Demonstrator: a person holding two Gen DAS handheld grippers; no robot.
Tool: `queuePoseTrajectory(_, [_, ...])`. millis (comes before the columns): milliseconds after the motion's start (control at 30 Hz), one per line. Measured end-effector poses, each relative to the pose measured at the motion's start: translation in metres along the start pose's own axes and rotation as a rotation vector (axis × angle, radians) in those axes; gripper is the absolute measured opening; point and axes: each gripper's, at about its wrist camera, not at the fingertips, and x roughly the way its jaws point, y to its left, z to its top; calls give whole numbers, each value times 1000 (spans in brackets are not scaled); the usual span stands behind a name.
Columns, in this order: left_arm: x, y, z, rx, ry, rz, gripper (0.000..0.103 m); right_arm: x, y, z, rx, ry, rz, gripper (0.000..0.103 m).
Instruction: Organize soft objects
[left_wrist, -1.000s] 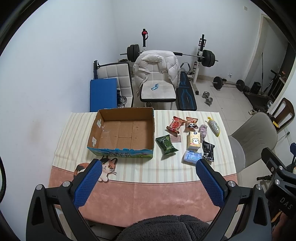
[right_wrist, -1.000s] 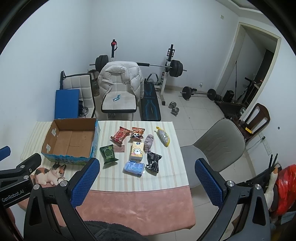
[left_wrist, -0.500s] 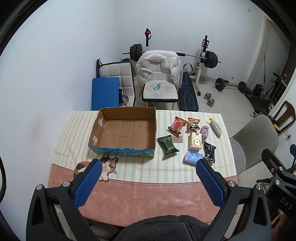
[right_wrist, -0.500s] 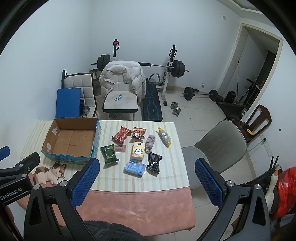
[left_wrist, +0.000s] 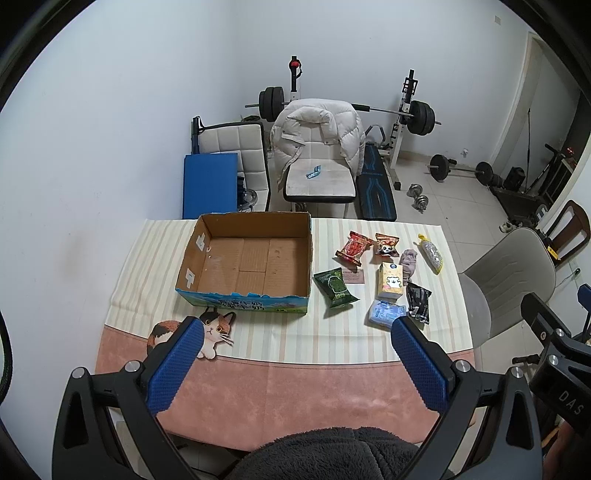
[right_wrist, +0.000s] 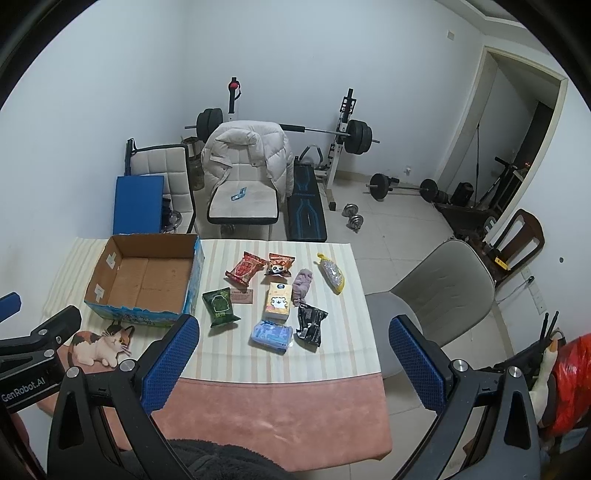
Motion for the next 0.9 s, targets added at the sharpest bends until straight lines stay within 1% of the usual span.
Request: queuePoseTrajectory(900, [1,-5,-4,4,-6,1,103,-2,-2,3,2,-10,-6,103])
